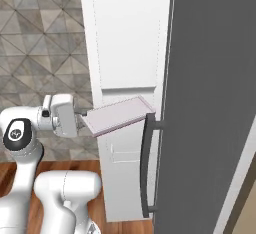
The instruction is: The ice cube tray has been filled with water. Take the tray and place it in the freezer to make ice. Close the freezer door after placing the tray.
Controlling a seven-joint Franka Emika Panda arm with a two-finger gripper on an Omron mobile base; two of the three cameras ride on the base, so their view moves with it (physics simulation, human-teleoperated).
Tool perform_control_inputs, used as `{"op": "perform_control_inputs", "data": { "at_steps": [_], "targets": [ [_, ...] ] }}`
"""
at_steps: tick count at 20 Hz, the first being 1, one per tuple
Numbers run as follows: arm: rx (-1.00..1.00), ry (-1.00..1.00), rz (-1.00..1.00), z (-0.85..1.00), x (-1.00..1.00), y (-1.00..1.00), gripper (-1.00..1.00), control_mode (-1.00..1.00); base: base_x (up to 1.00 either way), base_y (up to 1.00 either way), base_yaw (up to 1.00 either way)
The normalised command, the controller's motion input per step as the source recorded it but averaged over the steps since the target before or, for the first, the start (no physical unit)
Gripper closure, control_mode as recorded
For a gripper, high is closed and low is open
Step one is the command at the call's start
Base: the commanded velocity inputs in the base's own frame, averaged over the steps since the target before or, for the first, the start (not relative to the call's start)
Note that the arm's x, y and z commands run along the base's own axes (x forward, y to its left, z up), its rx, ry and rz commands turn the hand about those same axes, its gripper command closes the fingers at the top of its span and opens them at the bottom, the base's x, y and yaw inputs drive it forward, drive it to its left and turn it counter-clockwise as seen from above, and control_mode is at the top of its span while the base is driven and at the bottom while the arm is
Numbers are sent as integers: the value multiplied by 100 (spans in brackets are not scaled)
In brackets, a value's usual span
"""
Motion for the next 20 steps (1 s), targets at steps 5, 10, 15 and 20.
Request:
{"op": "perform_control_inputs", "data": {
  "at_steps": [5, 10, 15, 20],
  "targets": [
    [0, 0, 0, 0, 0, 0, 100, 100, 10, -22, -11],
    [0, 0, 0, 0, 0, 0, 100, 100, 30, 0, -12],
    [0, 0, 0, 0, 0, 0, 100, 100, 27, 0, -14],
    [0, 0, 0, 0, 0, 0, 100, 100, 37, 0, -14]
  ]
}}
